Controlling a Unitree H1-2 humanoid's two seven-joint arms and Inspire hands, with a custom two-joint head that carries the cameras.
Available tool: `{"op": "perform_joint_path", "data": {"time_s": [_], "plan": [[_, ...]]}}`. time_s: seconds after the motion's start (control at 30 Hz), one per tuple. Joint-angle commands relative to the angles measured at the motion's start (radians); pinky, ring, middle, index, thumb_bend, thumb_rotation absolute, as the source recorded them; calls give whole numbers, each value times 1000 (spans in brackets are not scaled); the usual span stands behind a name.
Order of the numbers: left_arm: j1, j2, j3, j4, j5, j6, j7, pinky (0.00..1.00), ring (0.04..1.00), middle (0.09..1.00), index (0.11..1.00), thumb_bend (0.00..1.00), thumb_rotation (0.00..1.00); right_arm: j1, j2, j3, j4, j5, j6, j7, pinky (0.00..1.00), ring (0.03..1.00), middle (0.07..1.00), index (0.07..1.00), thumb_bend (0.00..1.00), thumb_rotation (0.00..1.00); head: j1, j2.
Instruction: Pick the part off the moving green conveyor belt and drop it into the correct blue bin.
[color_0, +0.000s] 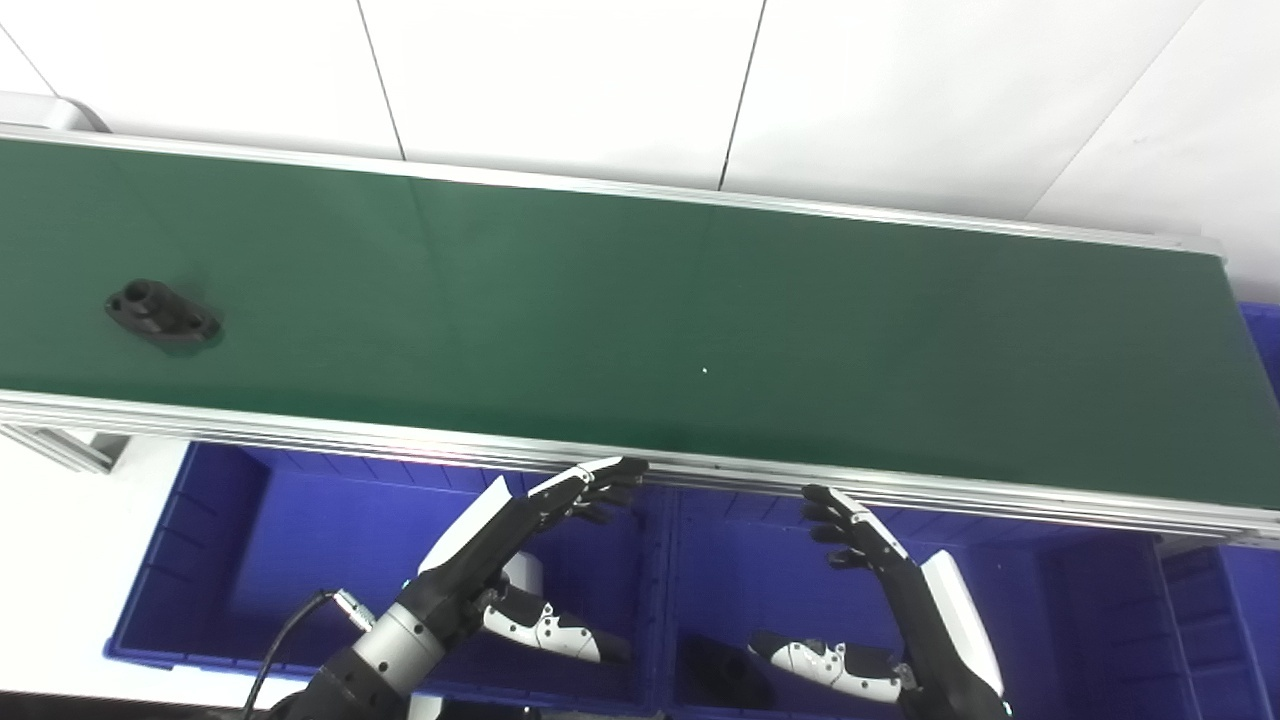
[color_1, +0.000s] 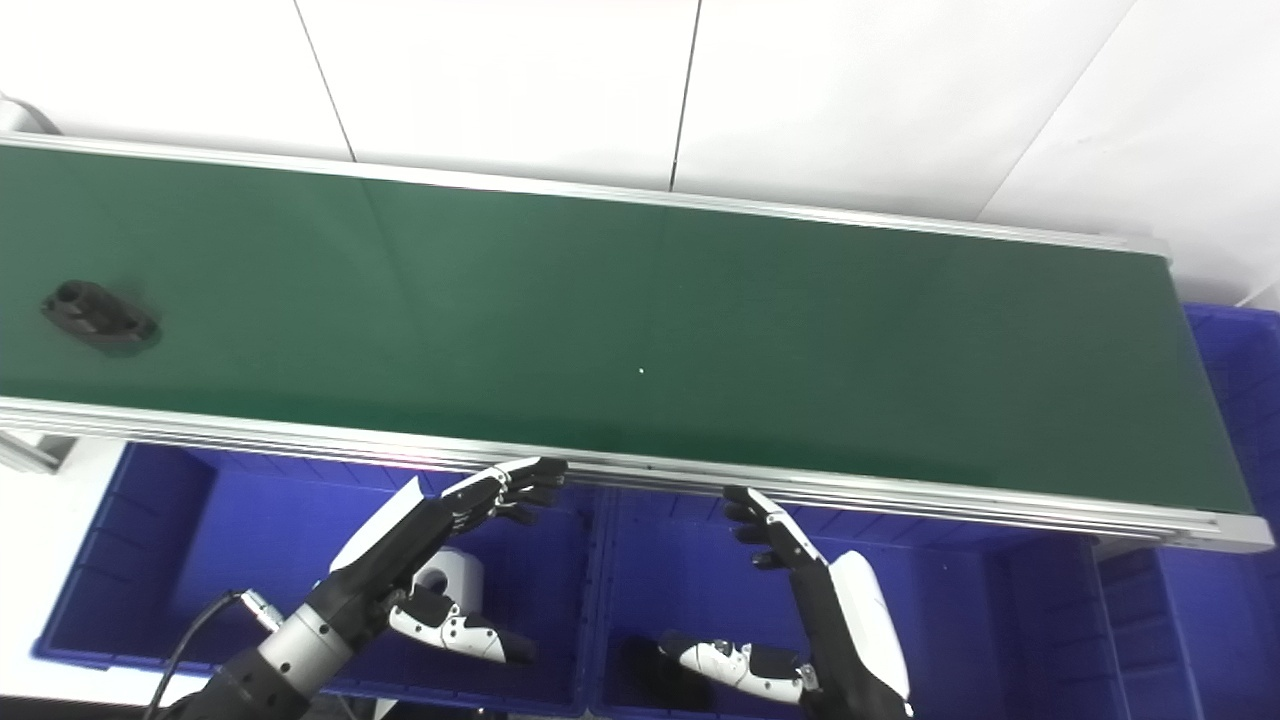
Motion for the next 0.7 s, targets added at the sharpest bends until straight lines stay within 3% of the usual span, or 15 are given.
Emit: {"op": "perform_joint_path", "data": {"time_s": [0.0,0.67], "plan": [[-1,-4,0,-13,-11,-33,14,754,818,860,867,728,212,6,1,1,-33,7,-25,-4,703,782,818,856,788,204,-1,0],[-5,17,22,-16,-18,-19,6,707,786,854,883,723,243,-10,17,25,-30,-3,2,13,743,814,840,875,801,232,-32,-1]]}}
